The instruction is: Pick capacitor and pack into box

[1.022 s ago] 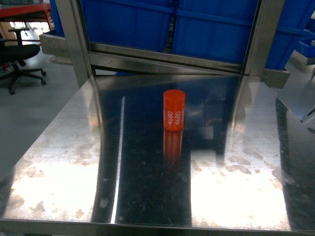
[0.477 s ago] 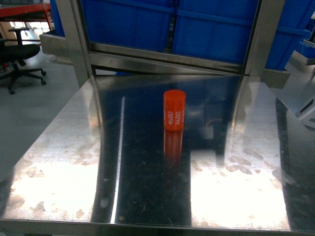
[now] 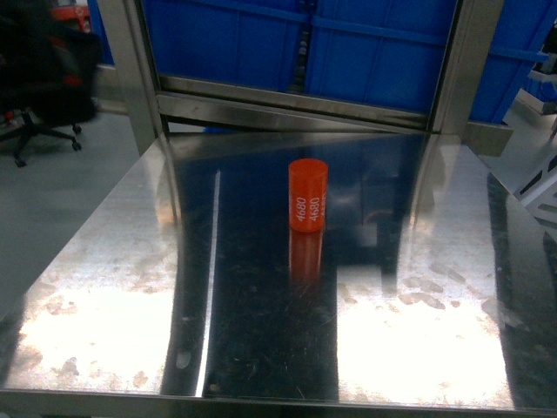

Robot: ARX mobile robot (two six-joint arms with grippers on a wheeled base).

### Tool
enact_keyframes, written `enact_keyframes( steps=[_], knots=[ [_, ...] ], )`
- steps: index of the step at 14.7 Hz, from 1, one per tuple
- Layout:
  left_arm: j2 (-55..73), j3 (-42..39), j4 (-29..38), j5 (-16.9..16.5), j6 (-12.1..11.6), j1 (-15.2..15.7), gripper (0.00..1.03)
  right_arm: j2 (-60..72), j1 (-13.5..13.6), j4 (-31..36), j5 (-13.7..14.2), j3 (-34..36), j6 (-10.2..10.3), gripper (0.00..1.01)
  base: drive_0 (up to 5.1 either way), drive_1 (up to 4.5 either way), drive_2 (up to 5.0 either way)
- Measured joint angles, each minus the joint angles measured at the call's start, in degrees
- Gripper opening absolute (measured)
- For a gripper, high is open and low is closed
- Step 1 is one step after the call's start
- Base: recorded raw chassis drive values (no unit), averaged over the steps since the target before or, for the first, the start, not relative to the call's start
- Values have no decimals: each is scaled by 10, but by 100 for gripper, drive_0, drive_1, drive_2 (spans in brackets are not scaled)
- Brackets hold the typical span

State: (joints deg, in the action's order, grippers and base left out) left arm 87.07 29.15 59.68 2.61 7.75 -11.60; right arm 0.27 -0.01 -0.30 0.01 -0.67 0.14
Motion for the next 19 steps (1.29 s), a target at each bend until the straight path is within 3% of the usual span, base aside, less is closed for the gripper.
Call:
enact_keyframes(
  steps=[2, 4, 7, 12, 15, 16, 19],
  knots=[
    [156, 121, -20, 17, 0, -47, 98, 0, 0, 0, 0, 0, 0, 98, 0, 0, 0],
    [235, 217, -38, 19, 0, -87, 98, 0, 0, 0, 0, 0, 0, 98, 0, 0, 0],
    [298, 293, -57, 22, -2, -134, 98, 0, 0, 0, 0, 0, 0, 98, 0, 0, 0],
    [369, 345, -79, 38, -9, -153, 98, 0, 0, 0, 0, 0, 0, 98, 0, 0, 0],
    [464, 417, -135, 42, -3, -157, 98, 0, 0, 0, 0, 0, 0, 98, 0, 0, 0],
    [473, 430, -149, 42, -2, -157, 94, 0, 0, 0, 0, 0, 0, 98, 0, 0, 0],
    [495, 460, -153, 44, 0, -159, 63, 0, 0, 0, 0, 0, 0, 98, 0, 0, 0]
  ],
)
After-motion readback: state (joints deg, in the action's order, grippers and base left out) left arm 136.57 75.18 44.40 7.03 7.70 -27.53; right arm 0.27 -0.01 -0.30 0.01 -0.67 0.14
